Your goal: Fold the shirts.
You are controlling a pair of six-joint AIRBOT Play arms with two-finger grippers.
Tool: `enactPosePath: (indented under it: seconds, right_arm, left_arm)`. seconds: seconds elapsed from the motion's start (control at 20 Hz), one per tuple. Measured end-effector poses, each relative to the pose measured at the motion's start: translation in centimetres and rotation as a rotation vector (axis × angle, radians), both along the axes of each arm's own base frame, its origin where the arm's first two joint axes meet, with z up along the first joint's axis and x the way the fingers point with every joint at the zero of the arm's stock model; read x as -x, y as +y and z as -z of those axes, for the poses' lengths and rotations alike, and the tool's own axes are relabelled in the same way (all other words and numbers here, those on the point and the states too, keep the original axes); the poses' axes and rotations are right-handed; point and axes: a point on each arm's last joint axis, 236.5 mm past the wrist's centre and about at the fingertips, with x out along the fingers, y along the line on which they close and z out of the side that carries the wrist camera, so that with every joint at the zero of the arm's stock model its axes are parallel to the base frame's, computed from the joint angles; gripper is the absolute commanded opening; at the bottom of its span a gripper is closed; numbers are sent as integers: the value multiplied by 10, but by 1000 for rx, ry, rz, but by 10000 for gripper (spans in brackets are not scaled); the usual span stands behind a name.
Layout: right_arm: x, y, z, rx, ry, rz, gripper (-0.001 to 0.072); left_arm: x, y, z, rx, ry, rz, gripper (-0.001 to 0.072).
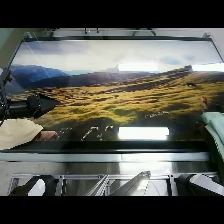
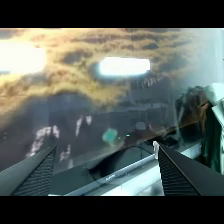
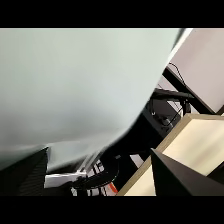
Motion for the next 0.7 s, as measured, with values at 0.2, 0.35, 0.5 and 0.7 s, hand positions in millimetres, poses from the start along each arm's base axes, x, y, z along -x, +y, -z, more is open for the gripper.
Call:
enactPosePath:
  seconds: [0.2,0.35,0.5,0.7]
  right_arm:
    - [0,-7,-1,26,-1,22,694]
    - [-22,-16,-26,70,-65,58,693]
    - [-75,-26,-61,131,-239,56,368]
    - [-193,2,-96,100,-610,-65,14]
  left_arm:
    - [-1,1,0,-2,-3,-6,703]
    - [-2,1,0,-2,-4,-6,703]
    - [-2,1,0,-1,-5,-7,702]
    - [-4,-1,-5,20,-14,-12,24]
